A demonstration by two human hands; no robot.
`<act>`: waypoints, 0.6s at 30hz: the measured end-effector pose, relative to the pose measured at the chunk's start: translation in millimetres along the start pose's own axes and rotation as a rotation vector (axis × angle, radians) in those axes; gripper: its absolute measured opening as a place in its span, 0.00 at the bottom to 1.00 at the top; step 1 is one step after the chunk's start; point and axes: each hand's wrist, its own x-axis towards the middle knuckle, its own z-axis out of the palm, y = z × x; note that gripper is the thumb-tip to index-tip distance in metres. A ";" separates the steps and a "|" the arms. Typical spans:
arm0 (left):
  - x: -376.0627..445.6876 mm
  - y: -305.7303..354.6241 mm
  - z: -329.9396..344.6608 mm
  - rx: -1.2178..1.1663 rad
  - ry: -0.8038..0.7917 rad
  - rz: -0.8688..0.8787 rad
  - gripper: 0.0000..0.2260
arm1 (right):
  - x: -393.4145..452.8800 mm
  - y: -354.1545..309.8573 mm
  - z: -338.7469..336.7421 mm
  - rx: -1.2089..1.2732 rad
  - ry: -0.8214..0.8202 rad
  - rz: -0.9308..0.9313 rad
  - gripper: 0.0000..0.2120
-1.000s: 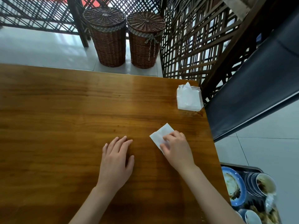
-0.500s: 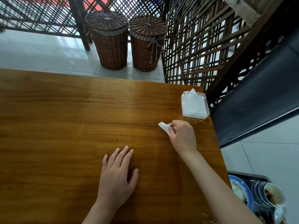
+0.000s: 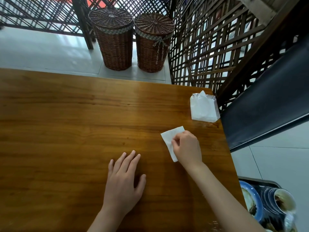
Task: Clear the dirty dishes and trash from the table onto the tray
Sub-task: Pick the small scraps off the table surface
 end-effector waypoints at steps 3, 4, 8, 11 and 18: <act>-0.5 0.8 -1.1 -0.004 -0.013 -0.007 0.24 | 0.3 -1.5 2.4 -0.035 -0.032 -0.020 0.08; -0.6 1.4 -1.8 -0.008 -0.020 -0.010 0.24 | 1.1 -1.1 1.6 -0.046 -0.035 -0.020 0.08; -0.6 1.9 -3.6 -0.035 -0.033 -0.018 0.24 | 19.3 7.9 -10.7 -0.025 0.153 0.044 0.07; -0.4 0.7 -2.9 -0.050 -0.044 -0.018 0.24 | 33.9 7.5 -9.6 -0.035 0.171 0.122 0.08; 0.9 1.1 -3.8 -0.056 -0.020 -0.016 0.24 | 30.9 -20.6 15.8 0.113 0.149 0.105 0.09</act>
